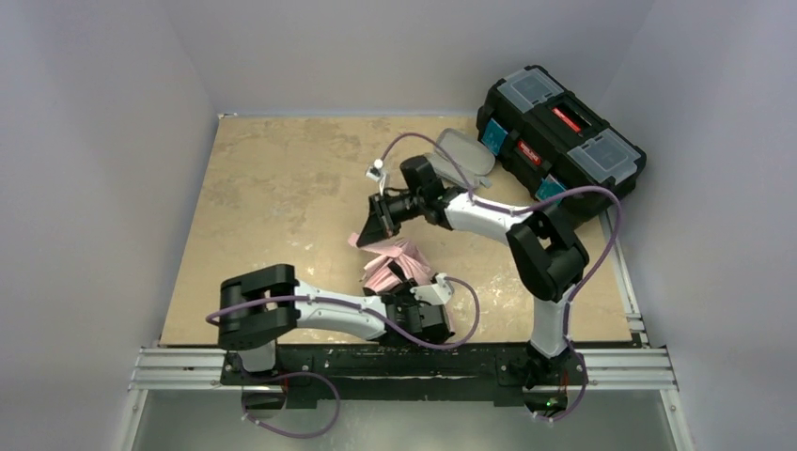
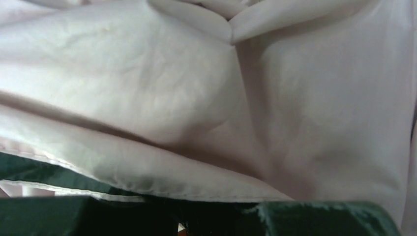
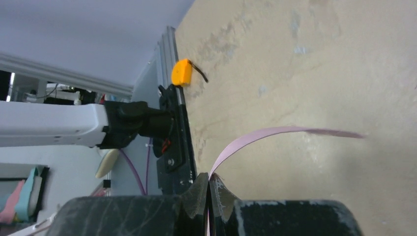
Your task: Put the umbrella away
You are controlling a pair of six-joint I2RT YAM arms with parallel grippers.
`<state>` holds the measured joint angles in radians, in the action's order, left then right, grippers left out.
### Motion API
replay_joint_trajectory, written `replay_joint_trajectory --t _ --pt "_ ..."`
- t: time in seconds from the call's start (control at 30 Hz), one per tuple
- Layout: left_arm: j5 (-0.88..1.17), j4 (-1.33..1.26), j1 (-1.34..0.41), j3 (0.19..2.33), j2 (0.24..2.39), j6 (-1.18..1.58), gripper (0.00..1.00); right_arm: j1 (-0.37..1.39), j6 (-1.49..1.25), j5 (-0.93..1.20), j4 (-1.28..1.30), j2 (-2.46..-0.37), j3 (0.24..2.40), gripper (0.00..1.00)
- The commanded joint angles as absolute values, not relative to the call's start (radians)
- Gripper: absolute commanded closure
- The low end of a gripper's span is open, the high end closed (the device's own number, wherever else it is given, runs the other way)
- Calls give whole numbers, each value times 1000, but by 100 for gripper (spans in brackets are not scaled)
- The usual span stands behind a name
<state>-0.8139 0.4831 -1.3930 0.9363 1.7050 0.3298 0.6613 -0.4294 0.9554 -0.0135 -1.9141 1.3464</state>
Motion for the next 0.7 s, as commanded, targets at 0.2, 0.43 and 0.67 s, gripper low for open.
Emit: replay_joint_trajectory --t 0.2,0.43,0.67 --pt "-833 660 -1465 1051 1909 470 100 676 -566 745 -192 -2013 988 100" --pt "-771 697 -1465 1063 1913 507 40 676 -610 735 -339 -1994 842 100" --pt "-776 773 -1463 1085 1845 468 20 676 -595 743 -381 -1988 822 100"
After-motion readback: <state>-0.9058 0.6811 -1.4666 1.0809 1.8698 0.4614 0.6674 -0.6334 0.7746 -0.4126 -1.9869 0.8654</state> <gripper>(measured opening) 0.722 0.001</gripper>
